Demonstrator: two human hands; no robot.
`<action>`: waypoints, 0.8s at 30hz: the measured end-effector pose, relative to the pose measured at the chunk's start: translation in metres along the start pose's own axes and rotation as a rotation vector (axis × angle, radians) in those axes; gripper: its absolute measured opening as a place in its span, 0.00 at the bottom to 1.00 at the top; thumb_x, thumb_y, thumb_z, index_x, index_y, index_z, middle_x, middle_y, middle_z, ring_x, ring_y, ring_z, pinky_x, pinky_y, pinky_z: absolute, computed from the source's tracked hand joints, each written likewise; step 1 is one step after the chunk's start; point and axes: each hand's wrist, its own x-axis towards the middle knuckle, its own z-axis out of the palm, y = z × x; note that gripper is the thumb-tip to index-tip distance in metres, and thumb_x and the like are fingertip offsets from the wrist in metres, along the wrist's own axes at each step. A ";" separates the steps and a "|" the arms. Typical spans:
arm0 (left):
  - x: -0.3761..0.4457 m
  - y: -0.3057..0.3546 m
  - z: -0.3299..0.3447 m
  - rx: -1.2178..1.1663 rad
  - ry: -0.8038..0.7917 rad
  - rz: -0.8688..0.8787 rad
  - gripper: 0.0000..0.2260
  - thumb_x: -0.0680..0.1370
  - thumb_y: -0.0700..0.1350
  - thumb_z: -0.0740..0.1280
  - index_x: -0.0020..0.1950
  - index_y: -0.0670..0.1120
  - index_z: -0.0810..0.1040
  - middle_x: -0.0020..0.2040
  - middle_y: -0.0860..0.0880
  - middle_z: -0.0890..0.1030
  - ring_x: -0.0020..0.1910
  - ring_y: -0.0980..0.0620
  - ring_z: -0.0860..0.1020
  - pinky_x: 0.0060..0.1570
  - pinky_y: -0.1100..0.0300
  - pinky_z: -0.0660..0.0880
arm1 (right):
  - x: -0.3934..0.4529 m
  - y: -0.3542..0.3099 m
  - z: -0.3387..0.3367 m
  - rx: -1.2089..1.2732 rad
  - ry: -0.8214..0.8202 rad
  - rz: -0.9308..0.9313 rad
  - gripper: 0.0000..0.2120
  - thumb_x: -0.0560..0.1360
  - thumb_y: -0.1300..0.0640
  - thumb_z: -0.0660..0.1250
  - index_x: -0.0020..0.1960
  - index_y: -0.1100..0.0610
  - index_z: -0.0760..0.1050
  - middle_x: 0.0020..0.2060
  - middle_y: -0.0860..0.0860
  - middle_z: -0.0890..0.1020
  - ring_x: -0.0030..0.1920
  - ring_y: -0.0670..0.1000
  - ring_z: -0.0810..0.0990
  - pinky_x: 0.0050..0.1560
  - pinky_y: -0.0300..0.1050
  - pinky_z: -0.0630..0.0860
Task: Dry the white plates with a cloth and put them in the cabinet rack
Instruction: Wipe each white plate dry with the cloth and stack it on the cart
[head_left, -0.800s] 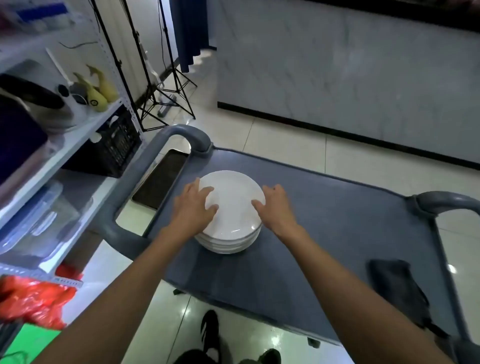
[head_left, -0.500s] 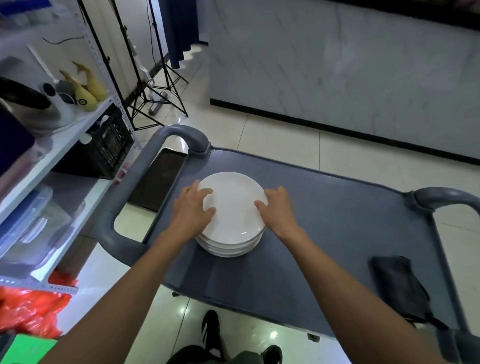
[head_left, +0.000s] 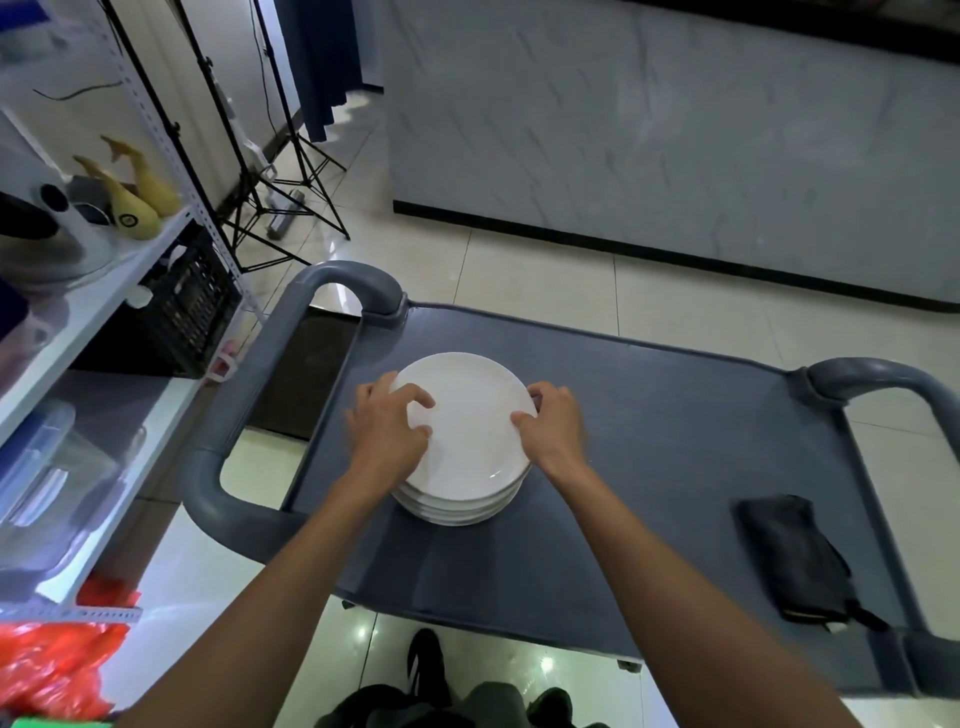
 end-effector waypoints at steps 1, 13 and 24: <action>0.000 0.001 0.001 -0.002 0.002 0.001 0.12 0.72 0.44 0.75 0.51 0.58 0.79 0.70 0.52 0.72 0.69 0.46 0.64 0.64 0.50 0.62 | 0.000 0.000 0.000 0.017 0.007 0.009 0.13 0.74 0.57 0.71 0.58 0.54 0.78 0.54 0.51 0.75 0.50 0.53 0.77 0.50 0.42 0.69; 0.006 0.002 0.002 -0.189 0.083 0.094 0.14 0.72 0.37 0.73 0.51 0.55 0.80 0.69 0.52 0.73 0.66 0.46 0.67 0.65 0.50 0.65 | -0.013 -0.003 -0.005 0.272 0.131 0.043 0.10 0.75 0.62 0.67 0.51 0.48 0.74 0.44 0.45 0.81 0.43 0.48 0.80 0.39 0.39 0.73; 0.016 0.037 -0.003 -0.723 -0.075 -0.061 0.26 0.74 0.34 0.70 0.68 0.55 0.72 0.52 0.56 0.82 0.51 0.55 0.81 0.53 0.53 0.78 | -0.016 0.029 -0.049 0.427 0.312 0.139 0.10 0.76 0.63 0.67 0.50 0.48 0.79 0.42 0.45 0.82 0.40 0.44 0.81 0.41 0.40 0.76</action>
